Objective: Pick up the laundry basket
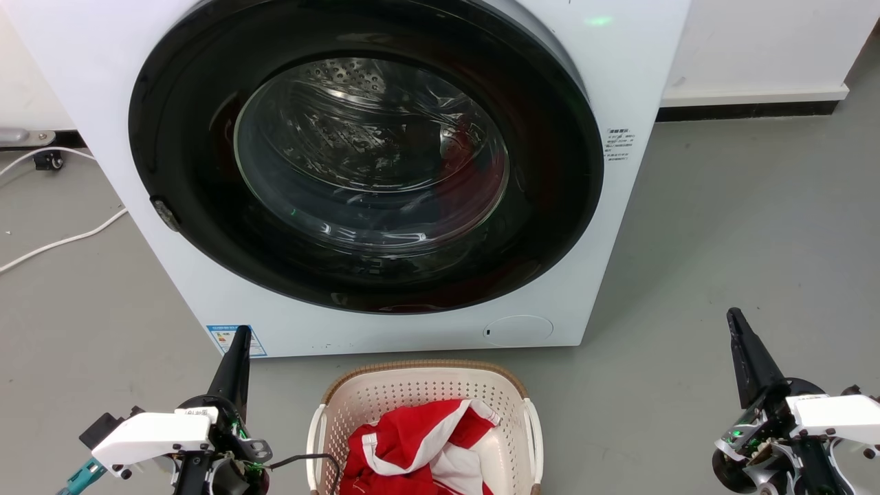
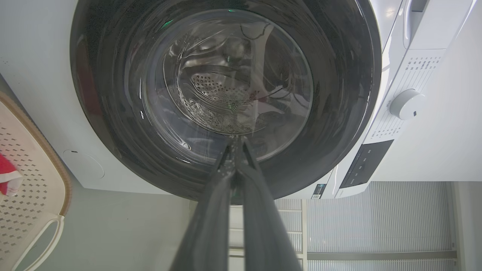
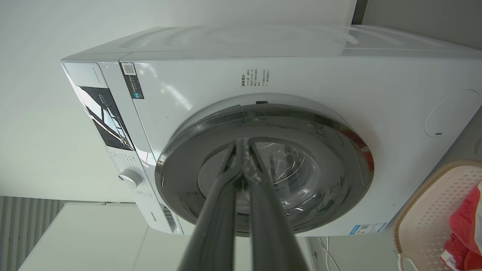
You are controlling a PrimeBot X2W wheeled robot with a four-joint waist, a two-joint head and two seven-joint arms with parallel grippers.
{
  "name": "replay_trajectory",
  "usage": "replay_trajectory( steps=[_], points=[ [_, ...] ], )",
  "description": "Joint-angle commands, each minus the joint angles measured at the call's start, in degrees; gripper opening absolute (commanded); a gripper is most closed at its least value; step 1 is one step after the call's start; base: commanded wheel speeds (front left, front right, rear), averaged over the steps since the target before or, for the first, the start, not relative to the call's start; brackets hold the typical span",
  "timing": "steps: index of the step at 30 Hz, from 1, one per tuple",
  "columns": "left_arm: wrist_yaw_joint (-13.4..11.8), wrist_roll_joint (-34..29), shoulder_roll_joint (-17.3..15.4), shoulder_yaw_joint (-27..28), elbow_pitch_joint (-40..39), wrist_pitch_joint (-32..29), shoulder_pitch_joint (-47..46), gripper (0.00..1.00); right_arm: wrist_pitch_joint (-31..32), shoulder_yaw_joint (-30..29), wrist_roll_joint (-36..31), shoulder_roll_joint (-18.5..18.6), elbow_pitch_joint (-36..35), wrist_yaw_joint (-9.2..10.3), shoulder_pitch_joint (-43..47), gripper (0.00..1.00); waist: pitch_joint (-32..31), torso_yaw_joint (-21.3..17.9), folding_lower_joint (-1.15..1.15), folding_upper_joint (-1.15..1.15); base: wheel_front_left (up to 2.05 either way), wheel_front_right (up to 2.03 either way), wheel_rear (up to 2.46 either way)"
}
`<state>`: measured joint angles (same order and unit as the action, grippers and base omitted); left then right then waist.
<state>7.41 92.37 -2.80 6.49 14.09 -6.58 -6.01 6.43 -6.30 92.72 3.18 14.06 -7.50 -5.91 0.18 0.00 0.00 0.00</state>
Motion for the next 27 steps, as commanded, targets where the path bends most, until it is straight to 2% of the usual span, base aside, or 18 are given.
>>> replay_trajectory(
  steps=[1,27],
  points=[
    [0.3,0.1,-0.2,0.1,0.0,-0.1,-0.5,0.00,0.1,-0.1,-0.3,-0.2,0.0,0.02,-0.6,0.00,0.0,0.0,0.00,0.00,0.00,0.00,0.00],
    [0.3,0.1,-0.2,0.1,0.0,-0.1,-0.5,0.00,0.1,-0.2,-0.4,-0.3,0.0,0.02,-0.6,0.00,0.0,0.0,0.00,0.00,0.00,0.00,0.00]
  ],
)
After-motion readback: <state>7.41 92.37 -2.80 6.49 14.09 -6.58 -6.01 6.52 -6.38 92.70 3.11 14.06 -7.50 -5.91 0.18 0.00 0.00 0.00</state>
